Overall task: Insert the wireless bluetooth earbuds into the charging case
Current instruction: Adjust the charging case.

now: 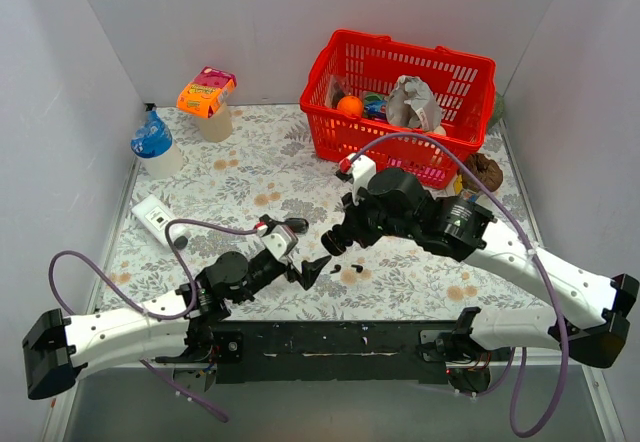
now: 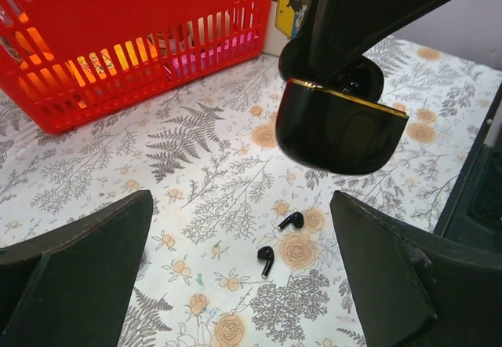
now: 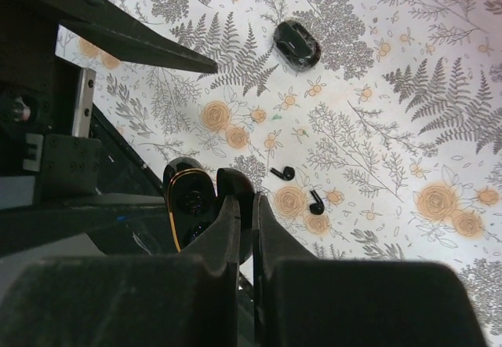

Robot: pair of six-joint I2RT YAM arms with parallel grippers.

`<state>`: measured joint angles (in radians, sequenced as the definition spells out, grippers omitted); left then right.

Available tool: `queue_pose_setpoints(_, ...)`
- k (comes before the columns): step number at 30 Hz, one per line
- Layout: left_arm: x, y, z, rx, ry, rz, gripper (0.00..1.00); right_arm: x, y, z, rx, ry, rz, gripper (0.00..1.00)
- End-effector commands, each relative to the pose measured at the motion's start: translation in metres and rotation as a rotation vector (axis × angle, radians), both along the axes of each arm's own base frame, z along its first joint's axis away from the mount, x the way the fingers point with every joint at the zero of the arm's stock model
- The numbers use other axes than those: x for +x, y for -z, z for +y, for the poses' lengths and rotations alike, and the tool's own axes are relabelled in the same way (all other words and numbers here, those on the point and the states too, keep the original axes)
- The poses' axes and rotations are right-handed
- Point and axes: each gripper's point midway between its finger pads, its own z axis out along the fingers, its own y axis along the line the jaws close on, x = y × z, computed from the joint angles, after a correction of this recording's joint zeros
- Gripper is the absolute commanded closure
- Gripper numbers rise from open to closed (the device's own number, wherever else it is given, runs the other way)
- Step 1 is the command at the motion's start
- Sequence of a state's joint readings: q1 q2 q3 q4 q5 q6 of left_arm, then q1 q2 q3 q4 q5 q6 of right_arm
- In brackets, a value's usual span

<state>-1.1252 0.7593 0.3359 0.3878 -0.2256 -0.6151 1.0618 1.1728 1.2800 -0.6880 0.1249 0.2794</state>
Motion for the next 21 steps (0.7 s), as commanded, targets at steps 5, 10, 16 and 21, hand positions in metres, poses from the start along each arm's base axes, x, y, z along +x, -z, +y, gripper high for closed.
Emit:
queue_pose_setpoints(5,-0.067,-0.064,-0.009,-0.171,0.350,0.044,0.02,-0.018,-0.063,-0.011,0.079,-0.268,-0.317,0.99)
queue_pose_setpoints(10,-0.099,-0.061,-0.030,-0.057,0.595,0.165,0.07,-0.043,-0.069,-0.008,0.052,-0.449,-0.303,0.99)
queue_pose_setpoints(16,-0.089,-0.061,-0.031,-0.051,0.688,0.214,0.21,-0.048,-0.069,-0.003,0.002,-0.494,-0.319,0.99)
queue_pose_setpoints(21,-0.083,-0.062,-0.034,-0.062,0.690,0.222,0.25,-0.050,-0.058,0.001,-0.027,-0.501,-0.313,0.99)
